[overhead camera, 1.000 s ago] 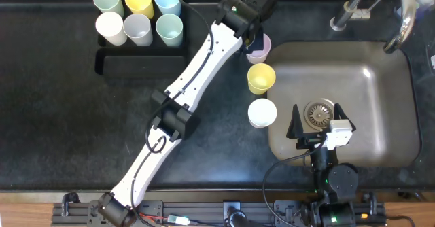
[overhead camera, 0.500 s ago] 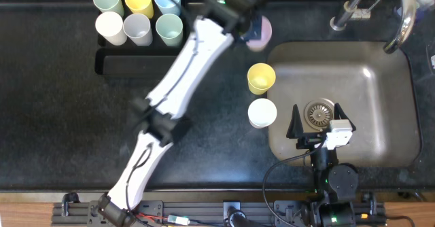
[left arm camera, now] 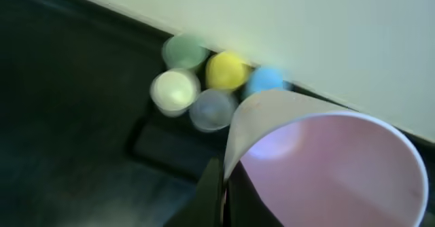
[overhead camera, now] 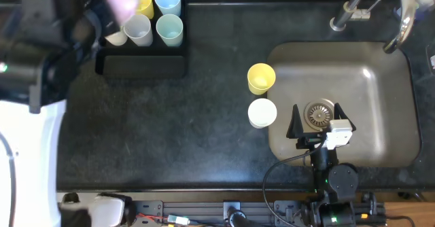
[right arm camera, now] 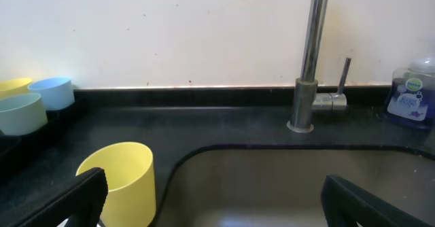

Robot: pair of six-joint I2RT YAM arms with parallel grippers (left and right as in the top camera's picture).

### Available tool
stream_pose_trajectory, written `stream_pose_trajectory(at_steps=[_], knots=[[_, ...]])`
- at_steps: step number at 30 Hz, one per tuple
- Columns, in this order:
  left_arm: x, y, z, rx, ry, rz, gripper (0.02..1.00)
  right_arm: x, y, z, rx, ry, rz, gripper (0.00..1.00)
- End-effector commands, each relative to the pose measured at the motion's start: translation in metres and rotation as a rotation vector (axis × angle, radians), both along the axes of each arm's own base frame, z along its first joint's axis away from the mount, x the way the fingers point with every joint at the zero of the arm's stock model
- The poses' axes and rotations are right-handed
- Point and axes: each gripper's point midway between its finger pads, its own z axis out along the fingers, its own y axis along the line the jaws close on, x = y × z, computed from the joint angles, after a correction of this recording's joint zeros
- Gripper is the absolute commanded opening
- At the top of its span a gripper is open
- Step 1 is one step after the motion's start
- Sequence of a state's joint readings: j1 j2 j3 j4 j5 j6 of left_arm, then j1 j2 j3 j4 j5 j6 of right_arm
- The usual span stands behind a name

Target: Store Cups

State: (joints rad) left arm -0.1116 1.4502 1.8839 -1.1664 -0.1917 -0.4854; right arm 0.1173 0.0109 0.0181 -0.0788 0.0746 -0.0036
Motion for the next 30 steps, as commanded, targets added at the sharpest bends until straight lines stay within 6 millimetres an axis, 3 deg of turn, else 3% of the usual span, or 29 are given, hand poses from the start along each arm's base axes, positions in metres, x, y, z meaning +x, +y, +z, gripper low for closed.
stream_pose_trajectory(at_steps=[1,7,16,30], knots=[[-0.010,0.036,-0.061,-0.043,0.117,0.005,0.034,0.000,0.000,-0.004,0.004,0.000,0.001,1.000],[-0.001,0.067,-0.119,-0.059,0.186,-0.001,0.034,0.000,0.000,-0.004,0.004,0.000,0.001,0.996],[0.021,0.078,-0.178,-0.029,0.310,-0.043,0.034,0.000,0.000,-0.004,0.004,0.000,0.001,0.996],[0.035,0.092,-0.219,0.027,0.401,-0.040,0.036,0.000,0.000,-0.004,0.004,0.000,0.001,0.996]])
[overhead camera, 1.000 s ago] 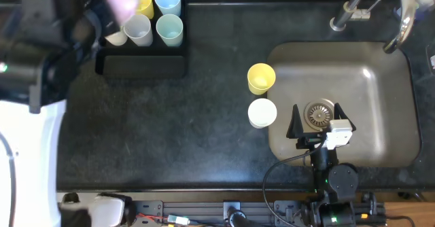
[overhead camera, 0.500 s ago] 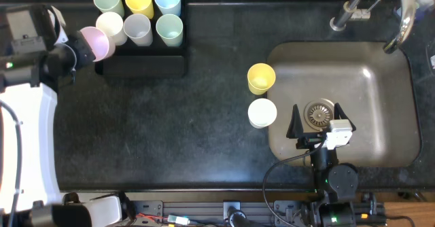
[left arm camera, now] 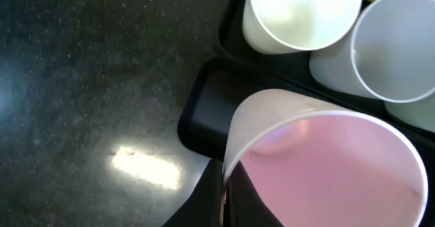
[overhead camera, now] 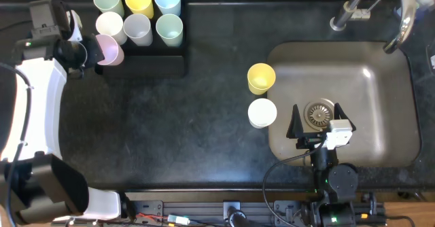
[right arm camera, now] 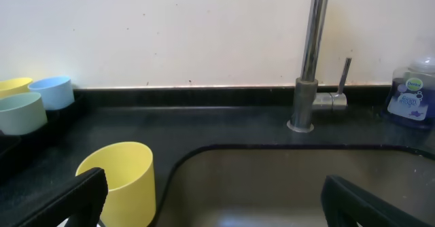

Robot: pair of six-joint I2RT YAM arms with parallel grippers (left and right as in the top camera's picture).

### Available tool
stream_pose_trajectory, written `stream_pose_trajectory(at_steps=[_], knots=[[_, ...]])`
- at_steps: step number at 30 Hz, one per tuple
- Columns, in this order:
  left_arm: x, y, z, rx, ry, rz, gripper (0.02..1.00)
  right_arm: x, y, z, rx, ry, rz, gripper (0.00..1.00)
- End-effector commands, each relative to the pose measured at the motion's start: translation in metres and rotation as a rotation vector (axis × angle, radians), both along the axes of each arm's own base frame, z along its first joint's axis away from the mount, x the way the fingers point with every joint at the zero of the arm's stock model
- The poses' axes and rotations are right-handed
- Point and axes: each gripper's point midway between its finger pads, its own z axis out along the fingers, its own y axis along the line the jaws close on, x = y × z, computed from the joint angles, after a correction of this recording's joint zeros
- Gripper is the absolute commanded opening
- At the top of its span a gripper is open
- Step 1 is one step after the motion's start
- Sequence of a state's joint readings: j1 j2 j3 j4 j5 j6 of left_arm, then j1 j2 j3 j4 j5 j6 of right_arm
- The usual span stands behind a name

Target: Store Cups

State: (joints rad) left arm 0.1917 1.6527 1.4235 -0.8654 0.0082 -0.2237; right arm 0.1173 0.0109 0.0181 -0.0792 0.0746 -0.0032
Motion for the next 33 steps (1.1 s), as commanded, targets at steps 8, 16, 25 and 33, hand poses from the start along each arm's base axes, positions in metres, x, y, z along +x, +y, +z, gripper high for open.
stream_pose_trajectory(at_steps=[8,16,25,33], knots=[[0.013,0.012,-0.026,0.059,0.036,-0.038,0.036,0.000,0.000,-0.003,0.004,0.000,0.001,0.998],[0.013,0.025,-0.035,0.071,0.054,-0.014,0.036,0.000,0.000,-0.003,0.004,0.000,0.001,0.996],[0.018,0.030,-0.047,0.069,0.067,-0.026,0.038,0.000,0.000,-0.003,0.004,0.000,0.001,0.996],[0.022,0.029,-0.053,0.058,0.065,-0.031,0.045,0.000,0.000,-0.003,0.004,0.000,0.001,0.996]])
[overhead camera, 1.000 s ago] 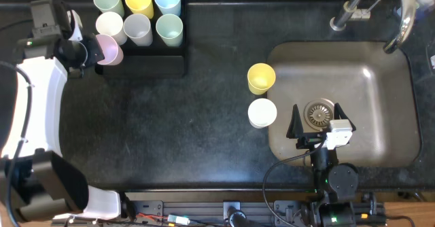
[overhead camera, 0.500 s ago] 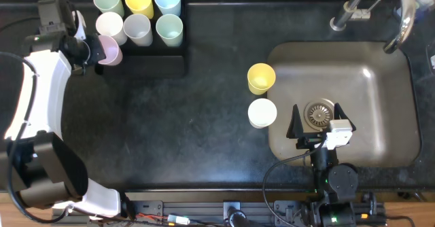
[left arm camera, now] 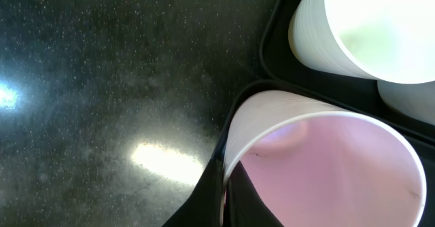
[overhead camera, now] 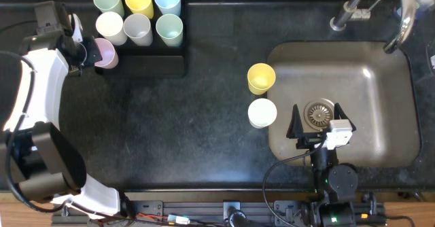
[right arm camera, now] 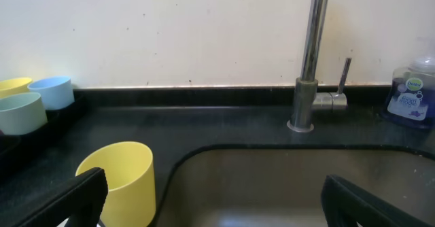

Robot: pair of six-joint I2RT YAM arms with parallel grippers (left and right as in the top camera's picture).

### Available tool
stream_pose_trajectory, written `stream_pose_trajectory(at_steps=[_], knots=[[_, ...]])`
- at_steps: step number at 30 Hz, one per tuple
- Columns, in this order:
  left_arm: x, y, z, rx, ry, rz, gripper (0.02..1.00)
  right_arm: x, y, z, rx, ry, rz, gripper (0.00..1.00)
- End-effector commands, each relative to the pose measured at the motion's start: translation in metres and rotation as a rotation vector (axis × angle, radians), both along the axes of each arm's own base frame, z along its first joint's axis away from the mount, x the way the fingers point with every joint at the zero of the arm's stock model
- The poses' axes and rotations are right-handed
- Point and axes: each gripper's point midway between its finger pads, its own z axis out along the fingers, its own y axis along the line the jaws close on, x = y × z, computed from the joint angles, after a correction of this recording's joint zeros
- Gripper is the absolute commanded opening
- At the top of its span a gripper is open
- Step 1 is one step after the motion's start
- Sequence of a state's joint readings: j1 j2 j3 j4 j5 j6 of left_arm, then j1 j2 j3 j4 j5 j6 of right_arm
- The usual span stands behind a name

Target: Store Cups

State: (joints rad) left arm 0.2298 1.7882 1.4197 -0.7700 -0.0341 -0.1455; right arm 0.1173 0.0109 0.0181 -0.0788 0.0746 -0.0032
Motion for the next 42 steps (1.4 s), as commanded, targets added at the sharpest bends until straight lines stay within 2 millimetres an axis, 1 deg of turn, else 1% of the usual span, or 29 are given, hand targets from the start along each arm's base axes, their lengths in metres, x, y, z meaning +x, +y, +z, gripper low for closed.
stream_pose_trajectory(at_steps=[1,6,10,15,17,19,21,23,25,27,29,31,32,34,37,38,40,42], knots=[[0.004,-0.001,-0.011,-0.015,0.010,-0.022,0.045,0.000,0.000,-0.004,0.003,0.000,0.001,0.996],[0.006,-0.002,-0.022,-0.030,0.028,-0.026,0.062,0.000,0.000,-0.004,0.003,0.000,0.001,0.998],[0.007,-0.003,-0.024,-0.032,0.031,-0.026,0.082,0.000,0.000,-0.004,0.003,0.000,0.001,0.998],[0.006,-0.005,-0.025,-0.046,0.031,-0.032,0.139,0.000,0.000,-0.004,0.003,0.000,0.001,0.998],[0.007,-0.007,-0.024,-0.055,0.028,-0.037,0.207,0.000,0.000,-0.004,0.003,0.001,0.001,0.996],[0.007,-0.008,-0.024,-0.060,0.028,-0.038,0.327,0.000,0.000,-0.004,0.003,0.001,0.001,0.998],[0.007,-0.009,-0.024,-0.065,0.026,-0.041,0.404,0.000,0.000,-0.004,0.003,0.000,0.001,0.998],[0.008,-0.009,-0.024,-0.065,0.024,-0.040,0.432,0.000,0.000,-0.004,0.003,0.000,0.001,0.998],[0.009,-0.010,-0.022,-0.071,0.020,-0.044,0.487,0.000,0.000,-0.004,0.003,0.000,0.001,0.998],[0.010,-0.013,-0.018,-0.088,0.018,-0.052,0.538,0.000,0.000,-0.004,0.003,0.000,0.001,0.996],[0.010,-0.015,-0.011,-0.103,0.023,-0.058,0.564,0.000,0.000,-0.004,0.003,0.000,0.001,0.996],[0.011,-0.017,0.003,-0.101,0.018,-0.062,0.581,0.000,0.000,-0.004,0.003,0.000,0.001,0.998],[0.012,-0.018,0.013,-0.093,0.002,-0.065,0.608,0.000,0.000,-0.003,0.003,0.000,0.001,0.998],[0.015,-0.020,0.044,-0.078,-0.061,-0.074,0.671,0.000,0.000,-0.004,0.003,0.001,0.001,0.998],[0.012,-0.027,0.097,-0.055,-0.156,-0.091,0.755,0.000,0.000,-0.004,0.003,0.000,0.001,0.998],[0.009,-0.031,0.117,-0.049,-0.184,-0.098,0.766,0.000,0.000,-0.004,0.003,0.001,0.001,0.996],[0.003,-0.044,0.147,-0.047,-0.222,-0.119,0.790,0.000,0.000,-0.004,0.003,0.000,0.001,0.996],[-0.002,-0.067,0.178,-0.055,-0.260,-0.156,0.803,0.000,0.000,-0.004,0.003,0.001,0.001,0.998]])
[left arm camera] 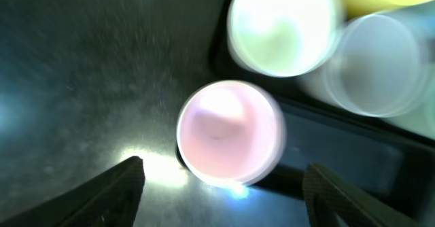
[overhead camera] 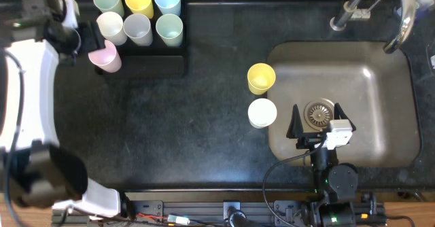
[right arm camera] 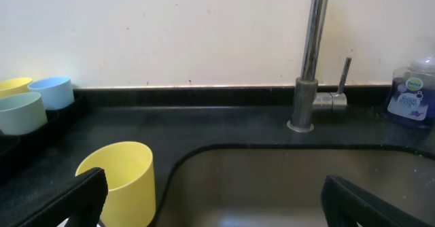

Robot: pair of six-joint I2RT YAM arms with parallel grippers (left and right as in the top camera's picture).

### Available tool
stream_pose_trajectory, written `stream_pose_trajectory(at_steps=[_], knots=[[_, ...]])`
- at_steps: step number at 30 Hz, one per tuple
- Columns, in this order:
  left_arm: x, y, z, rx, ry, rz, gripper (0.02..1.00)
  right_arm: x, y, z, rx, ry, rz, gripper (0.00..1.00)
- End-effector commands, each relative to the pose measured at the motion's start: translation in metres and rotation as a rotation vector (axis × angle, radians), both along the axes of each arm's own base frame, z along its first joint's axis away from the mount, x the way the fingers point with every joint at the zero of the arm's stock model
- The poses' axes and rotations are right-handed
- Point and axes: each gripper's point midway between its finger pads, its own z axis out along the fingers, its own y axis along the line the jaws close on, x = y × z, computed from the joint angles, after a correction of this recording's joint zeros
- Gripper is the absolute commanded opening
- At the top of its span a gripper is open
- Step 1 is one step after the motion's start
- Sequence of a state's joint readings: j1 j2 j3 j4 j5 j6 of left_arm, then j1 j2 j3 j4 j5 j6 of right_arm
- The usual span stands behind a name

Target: Store Cups

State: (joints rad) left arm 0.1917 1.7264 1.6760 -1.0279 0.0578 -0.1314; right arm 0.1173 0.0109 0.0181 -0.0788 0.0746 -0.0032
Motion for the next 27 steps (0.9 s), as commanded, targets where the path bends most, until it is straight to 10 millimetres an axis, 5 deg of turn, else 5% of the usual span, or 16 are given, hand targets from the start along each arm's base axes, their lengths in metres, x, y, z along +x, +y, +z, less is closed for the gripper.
stream_pose_trajectory(at_steps=[1,4,7,15,20,27], knots=[[-0.005,-0.048,0.099,-0.008,-0.200,-0.081,0.812,0.000,0.000,-0.004,0.003,0.000,0.001,0.996],[-0.009,-0.102,0.122,-0.050,-0.233,-0.167,0.855,0.000,0.000,-0.004,0.003,0.000,0.001,0.998],[-0.015,-0.163,0.125,-0.108,-0.231,-0.241,0.915,0.000,0.000,-0.004,0.003,0.000,0.001,0.996],[-0.059,-0.314,0.076,-0.212,-0.054,-0.414,0.923,0.000,0.000,-0.004,0.003,0.000,0.001,0.996],[-0.077,-0.363,0.031,-0.198,0.061,-0.425,0.908,0.000,0.000,-0.004,0.003,0.000,0.001,0.996],[-0.082,-0.386,-0.022,-0.131,0.165,-0.432,0.866,0.000,0.000,-0.004,0.003,0.001,0.001,0.996]])
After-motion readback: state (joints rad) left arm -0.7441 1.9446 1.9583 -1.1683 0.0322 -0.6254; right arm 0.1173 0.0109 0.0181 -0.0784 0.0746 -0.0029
